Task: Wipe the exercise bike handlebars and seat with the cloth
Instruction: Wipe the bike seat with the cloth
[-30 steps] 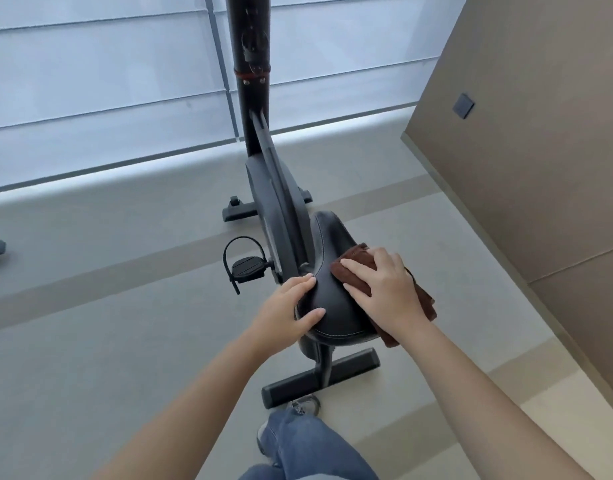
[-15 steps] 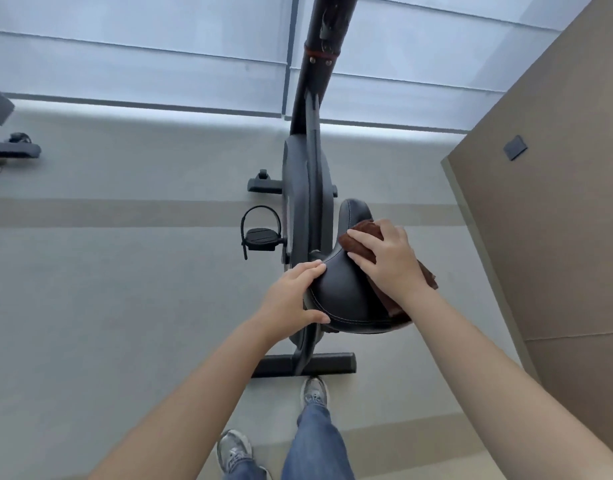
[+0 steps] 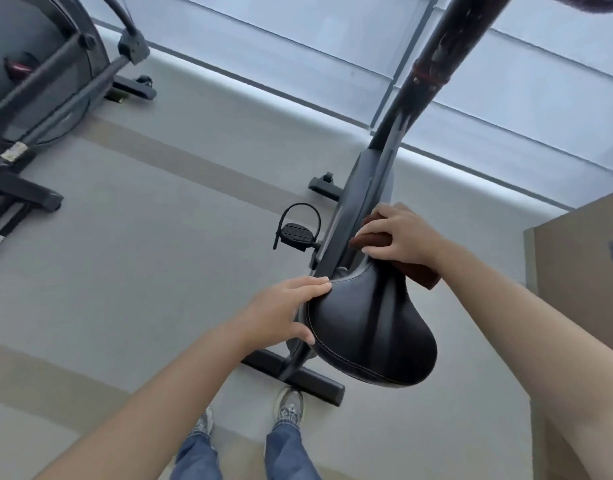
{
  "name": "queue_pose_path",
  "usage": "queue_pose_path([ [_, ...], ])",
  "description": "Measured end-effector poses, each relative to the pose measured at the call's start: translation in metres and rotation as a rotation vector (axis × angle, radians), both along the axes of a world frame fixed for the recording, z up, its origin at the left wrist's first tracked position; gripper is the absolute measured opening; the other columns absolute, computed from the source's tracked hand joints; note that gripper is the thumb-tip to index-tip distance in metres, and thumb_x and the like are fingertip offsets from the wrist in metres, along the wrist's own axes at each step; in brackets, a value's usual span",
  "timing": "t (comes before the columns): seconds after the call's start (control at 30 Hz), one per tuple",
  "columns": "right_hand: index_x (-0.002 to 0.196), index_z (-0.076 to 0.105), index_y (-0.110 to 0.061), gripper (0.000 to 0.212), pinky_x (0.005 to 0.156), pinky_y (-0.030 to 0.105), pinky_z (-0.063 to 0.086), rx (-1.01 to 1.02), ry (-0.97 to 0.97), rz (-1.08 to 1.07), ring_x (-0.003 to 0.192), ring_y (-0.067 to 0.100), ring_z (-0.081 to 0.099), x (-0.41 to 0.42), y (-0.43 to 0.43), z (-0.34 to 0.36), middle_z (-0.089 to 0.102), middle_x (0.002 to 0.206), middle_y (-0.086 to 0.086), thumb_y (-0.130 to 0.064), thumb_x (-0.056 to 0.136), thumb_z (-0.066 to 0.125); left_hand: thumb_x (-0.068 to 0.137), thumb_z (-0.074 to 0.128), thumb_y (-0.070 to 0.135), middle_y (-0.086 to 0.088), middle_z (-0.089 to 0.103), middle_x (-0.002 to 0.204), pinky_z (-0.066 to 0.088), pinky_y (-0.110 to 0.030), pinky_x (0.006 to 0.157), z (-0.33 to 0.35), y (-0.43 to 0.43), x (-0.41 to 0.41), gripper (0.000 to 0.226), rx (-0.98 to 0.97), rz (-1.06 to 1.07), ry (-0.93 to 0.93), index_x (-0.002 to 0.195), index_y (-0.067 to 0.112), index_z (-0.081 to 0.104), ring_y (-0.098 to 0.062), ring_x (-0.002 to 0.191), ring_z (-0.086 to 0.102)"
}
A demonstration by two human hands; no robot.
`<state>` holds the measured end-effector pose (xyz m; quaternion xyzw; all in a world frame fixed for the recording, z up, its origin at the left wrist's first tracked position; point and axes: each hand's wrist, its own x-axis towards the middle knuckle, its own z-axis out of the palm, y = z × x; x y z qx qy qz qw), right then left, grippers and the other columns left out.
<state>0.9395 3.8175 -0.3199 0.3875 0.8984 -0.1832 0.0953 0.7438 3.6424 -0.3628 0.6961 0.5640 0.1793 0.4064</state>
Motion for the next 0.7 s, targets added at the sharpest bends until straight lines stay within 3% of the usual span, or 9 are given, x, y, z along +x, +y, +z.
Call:
queue_pose_path([
  [0.17,0.099,0.066,-0.042,0.021,0.085,0.029,0.036,-0.108,-0.142,0.228,0.092,0.019,0.049,-0.016,0.017,-0.001,0.051,0.094,-0.007,-0.044,0.079,0.06,0.075,0.072,0.013,0.026,0.026,0.138,0.011,0.002,0.096,-0.006,-0.017,0.007,0.073,0.044,0.151,-0.019,0.138,0.026,0.038,0.011,0.122,0.024],
  [0.33,0.104,0.064,-0.042,0.022,0.076,0.021,0.031,-0.129,-0.131,0.383,0.094,0.013,0.055,-0.03,-0.009,-0.003,0.056,0.102,-0.008,-0.045,0.083,0.057,0.072,0.073,0.006,0.02,0.037,0.133,0.018,0.0,0.099,-0.015,-0.035,0.016,0.067,0.096,0.33,-0.15,0.132,0.02,0.047,0.012,0.121,0.029],
  [0.47,0.111,0.06,-0.041,0.026,0.089,0.029,0.04,-0.193,-0.018,0.338,0.102,0.01,0.054,-0.046,-0.036,-0.007,0.057,0.11,-0.007,-0.044,0.086,0.054,0.074,0.072,0.009,0.011,0.048,0.132,0.027,-0.008,0.101,-0.022,-0.049,0.026,0.056,0.15,0.472,-0.225,0.126,0.017,0.054,0.003,0.121,0.039],
  [0.57,0.115,0.059,-0.036,0.03,0.092,0.034,0.04,-0.19,0.046,0.3,0.105,0.012,0.053,-0.047,-0.045,-0.009,0.057,0.112,-0.007,-0.042,0.086,0.055,0.076,0.071,0.009,0.007,0.053,0.13,0.034,-0.003,0.087,-0.025,-0.058,0.034,0.05,0.139,0.593,-0.291,0.124,0.018,0.057,0.003,0.119,0.043],
  [0.63,0.118,0.057,-0.039,0.032,0.087,0.025,0.037,-0.181,-0.064,0.325,0.106,0.01,0.052,-0.041,-0.035,-0.003,0.054,0.11,-0.012,-0.043,0.087,0.054,0.077,0.07,0.007,0.008,0.054,0.127,0.035,-0.002,0.082,-0.025,-0.061,0.038,0.049,0.132,0.635,-0.314,0.123,0.019,0.057,0.005,0.117,0.043],
  [0.7,0.118,0.056,-0.044,0.031,0.079,0.021,0.034,-0.104,-0.205,0.392,0.102,0.01,0.053,-0.033,-0.021,0.002,0.052,0.106,-0.012,-0.046,0.087,0.051,0.078,0.07,0.008,0.011,0.053,0.125,0.036,-0.004,0.088,-0.025,-0.063,0.039,0.047,0.14,0.643,-0.314,0.122,0.018,0.058,0.006,0.117,0.043],
])
